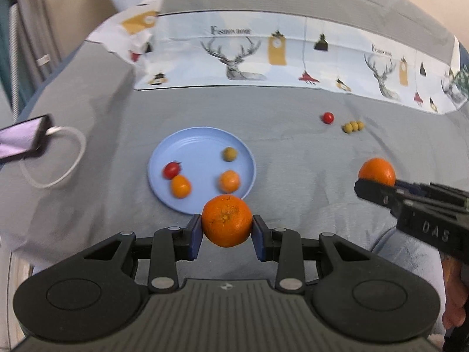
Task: Organize fruits
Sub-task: 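Carry both held oranges over the blue plate with both tools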
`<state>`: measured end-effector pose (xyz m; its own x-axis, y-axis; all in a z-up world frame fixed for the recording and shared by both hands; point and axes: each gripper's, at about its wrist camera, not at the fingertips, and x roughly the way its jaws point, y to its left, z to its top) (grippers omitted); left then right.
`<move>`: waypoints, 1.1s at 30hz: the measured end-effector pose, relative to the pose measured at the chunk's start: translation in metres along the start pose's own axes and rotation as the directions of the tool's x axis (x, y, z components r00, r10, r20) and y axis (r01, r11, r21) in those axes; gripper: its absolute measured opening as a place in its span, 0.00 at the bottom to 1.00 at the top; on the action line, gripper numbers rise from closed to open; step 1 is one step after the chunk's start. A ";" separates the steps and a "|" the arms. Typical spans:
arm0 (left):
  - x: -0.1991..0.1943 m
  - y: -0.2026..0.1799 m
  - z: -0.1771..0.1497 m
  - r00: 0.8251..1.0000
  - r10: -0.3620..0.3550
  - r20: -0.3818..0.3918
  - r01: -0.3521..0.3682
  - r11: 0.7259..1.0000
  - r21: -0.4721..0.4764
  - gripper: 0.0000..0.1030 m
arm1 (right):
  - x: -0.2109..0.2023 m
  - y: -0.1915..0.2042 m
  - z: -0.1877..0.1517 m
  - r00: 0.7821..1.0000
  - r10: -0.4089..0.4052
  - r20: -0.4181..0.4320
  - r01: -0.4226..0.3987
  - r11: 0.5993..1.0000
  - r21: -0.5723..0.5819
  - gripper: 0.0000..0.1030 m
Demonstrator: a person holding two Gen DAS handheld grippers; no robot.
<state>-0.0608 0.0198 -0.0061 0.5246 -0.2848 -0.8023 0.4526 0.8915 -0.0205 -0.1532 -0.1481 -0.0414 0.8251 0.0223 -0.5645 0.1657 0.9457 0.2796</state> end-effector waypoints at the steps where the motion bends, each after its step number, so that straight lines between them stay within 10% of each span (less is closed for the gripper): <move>1: -0.005 0.006 -0.004 1.000 0.000 0.009 0.000 1.000 -0.011 0.38 | -0.002 0.008 -0.002 1.000 0.009 -0.005 -0.009 1.000 -0.011 0.33; 33: -0.030 0.065 -0.041 0.997 -0.052 0.059 0.059 0.989 -0.132 0.38 | -0.002 0.108 -0.029 0.992 0.033 -0.119 -0.055 0.981 -0.186 0.33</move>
<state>-0.0770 0.1008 -0.0082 0.5421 -0.3511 -0.7634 0.3836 0.9117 -0.1469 -0.1521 -0.0369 -0.0326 0.7600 0.0916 -0.6435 0.0171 0.9869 0.1607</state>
